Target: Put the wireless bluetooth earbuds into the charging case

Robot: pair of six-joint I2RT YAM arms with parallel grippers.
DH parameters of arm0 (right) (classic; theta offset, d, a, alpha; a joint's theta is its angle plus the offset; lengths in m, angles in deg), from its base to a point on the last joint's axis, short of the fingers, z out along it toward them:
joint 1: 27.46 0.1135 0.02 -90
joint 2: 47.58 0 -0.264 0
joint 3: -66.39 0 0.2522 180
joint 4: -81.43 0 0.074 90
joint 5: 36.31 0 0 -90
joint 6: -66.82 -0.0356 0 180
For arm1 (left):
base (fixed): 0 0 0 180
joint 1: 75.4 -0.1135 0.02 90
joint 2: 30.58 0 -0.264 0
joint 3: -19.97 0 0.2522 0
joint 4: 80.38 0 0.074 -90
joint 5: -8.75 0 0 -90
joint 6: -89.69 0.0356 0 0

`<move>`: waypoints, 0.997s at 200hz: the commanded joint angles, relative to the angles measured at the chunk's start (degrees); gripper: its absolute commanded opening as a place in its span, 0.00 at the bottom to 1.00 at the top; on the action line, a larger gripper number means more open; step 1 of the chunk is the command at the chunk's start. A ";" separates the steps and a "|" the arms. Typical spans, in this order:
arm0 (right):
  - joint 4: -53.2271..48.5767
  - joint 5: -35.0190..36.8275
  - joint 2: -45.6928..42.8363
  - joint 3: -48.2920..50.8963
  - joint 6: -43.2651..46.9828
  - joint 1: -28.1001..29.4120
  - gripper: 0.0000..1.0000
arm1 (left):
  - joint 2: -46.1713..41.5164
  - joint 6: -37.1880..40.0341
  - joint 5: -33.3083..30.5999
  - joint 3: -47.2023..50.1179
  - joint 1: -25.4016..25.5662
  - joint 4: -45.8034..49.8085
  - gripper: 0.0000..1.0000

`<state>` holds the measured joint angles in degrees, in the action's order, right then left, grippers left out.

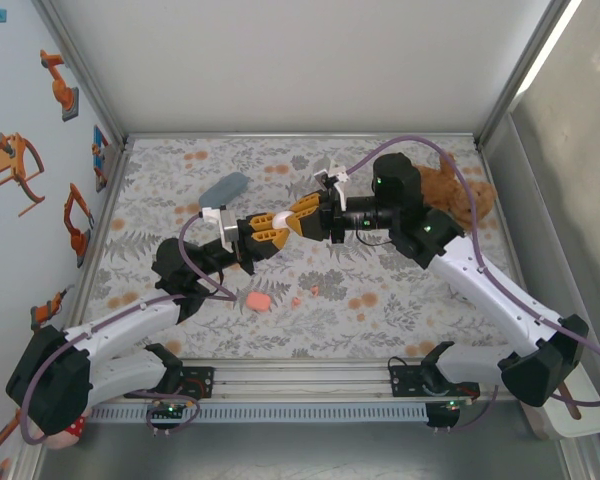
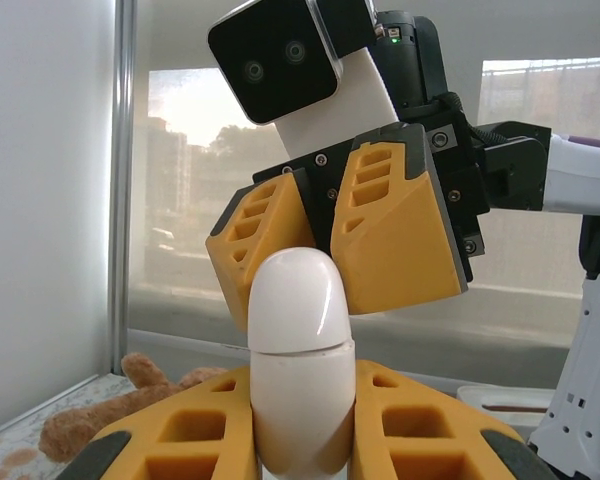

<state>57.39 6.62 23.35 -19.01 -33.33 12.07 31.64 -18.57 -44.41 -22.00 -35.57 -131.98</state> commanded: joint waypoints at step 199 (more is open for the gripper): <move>1.00 0.99 -1.95 2.15 5.75 0.90 0.26 | -3.30 -1.08 -5.77 -2.69 0.26 5.49 0.16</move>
<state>56.95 8.85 22.68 -17.59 -27.52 12.37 28.62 -19.18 -48.50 -22.41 -35.04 -126.14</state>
